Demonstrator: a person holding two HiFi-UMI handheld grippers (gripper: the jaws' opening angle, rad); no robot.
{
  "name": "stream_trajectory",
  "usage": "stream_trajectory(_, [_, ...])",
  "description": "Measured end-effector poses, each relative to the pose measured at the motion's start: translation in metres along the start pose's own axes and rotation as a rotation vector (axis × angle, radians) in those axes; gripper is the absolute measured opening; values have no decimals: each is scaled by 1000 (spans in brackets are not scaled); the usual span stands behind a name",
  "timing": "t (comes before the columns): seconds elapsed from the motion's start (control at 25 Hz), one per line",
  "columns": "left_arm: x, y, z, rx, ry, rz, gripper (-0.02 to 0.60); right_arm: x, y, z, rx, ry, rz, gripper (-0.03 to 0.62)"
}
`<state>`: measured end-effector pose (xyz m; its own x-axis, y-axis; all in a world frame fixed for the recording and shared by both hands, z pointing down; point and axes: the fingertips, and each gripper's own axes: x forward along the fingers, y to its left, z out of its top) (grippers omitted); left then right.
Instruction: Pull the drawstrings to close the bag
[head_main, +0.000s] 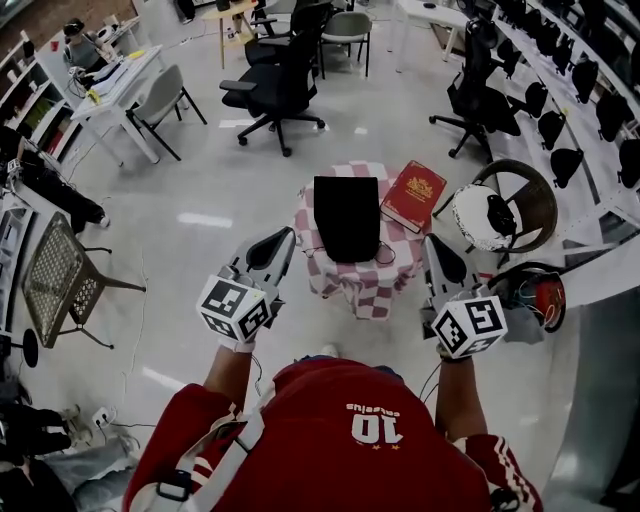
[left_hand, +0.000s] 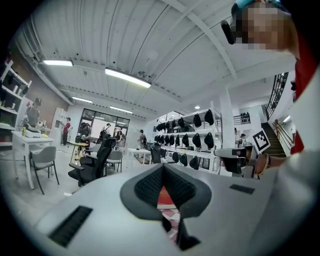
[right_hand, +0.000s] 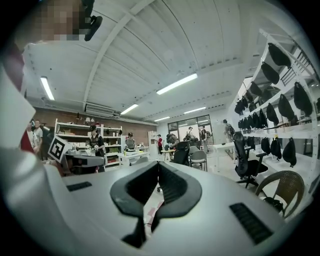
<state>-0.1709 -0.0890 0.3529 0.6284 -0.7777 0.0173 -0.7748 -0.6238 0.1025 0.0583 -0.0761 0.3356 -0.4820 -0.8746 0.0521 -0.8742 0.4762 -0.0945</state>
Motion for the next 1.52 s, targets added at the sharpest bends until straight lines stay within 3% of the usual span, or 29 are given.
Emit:
stream_trajectory(0.68, [43, 24, -2, 14, 25, -46, 6, 19, -27, 0, 25, 2, -66, 17])
stream_trajectory(0.92, [56, 35, -4, 50, 32, 20, 8, 33, -34, -2, 21, 16, -51, 16])
stream_trajectory(1.36, [64, 38, -2, 66, 12, -11, 11, 48, -40, -10, 28, 33, -33, 17])
stream_trajectory(1.52, [66, 35, -2, 89, 5, -24, 76, 48, -42, -13, 30, 36, -30, 17])
